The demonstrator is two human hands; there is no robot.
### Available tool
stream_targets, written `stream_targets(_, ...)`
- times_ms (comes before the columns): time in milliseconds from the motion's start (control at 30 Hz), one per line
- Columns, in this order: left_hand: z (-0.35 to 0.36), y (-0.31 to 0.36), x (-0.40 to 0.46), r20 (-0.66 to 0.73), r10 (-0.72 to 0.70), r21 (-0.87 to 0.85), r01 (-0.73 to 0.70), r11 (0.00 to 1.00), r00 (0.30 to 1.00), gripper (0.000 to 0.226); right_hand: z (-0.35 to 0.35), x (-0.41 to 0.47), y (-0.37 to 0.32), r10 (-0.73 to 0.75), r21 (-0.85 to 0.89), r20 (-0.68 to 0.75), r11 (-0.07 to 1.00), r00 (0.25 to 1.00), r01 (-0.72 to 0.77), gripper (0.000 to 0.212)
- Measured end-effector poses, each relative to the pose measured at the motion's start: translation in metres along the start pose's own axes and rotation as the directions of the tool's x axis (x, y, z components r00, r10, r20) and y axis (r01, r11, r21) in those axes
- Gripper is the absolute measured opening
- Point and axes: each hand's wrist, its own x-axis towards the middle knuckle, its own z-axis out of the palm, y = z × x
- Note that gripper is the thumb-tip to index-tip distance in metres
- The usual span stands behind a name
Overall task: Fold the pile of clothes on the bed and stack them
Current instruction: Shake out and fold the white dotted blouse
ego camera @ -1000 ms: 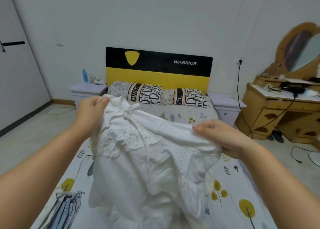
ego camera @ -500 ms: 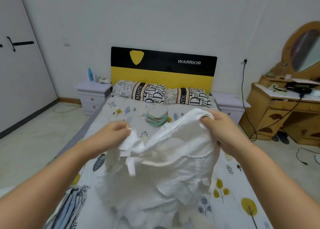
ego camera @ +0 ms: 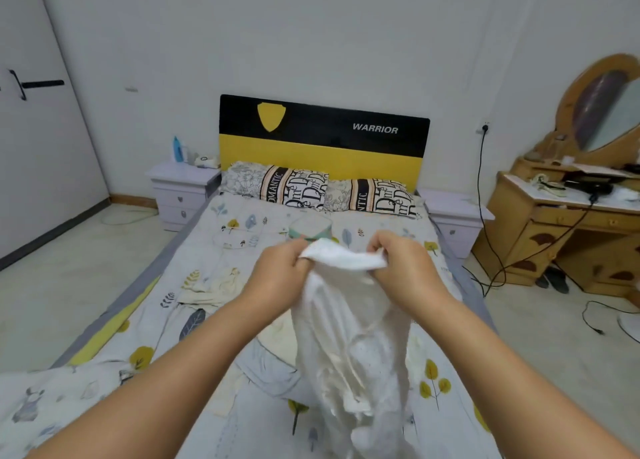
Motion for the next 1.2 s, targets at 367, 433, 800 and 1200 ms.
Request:
stream_targets(367,-0.038,-0.059,0.026,-0.309,-0.238,-0.018,0.245,0.969,0.921,0.012,0.025,-0.048,0.097,0.315,0.023,0.23,0.944,0.921,-0.329,0.03)
stream_targets(433,-0.041,-0.077,0.024,-0.317,-0.272,0.051,0.302,0.952,0.909,0.016,0.017,-0.045,0.093,0.317,0.168,0.254,0.916,0.914,-0.364,0.037)
stream_targets(800,-0.064,-0.108,0.001,0.299,-0.48,-0.056,0.518,0.854,0.824,0.032,-0.02,-0.038,0.068,0.204,0.402,0.612,0.752,0.764,-0.522,0.043)
stream_targets(1200,-0.149,-0.087,-0.005,0.695,-0.195,-0.001,0.272,0.962,0.692,0.026,-0.105,-0.037,0.086,-0.178,0.45,0.865,0.688,0.47,-0.569,0.04)
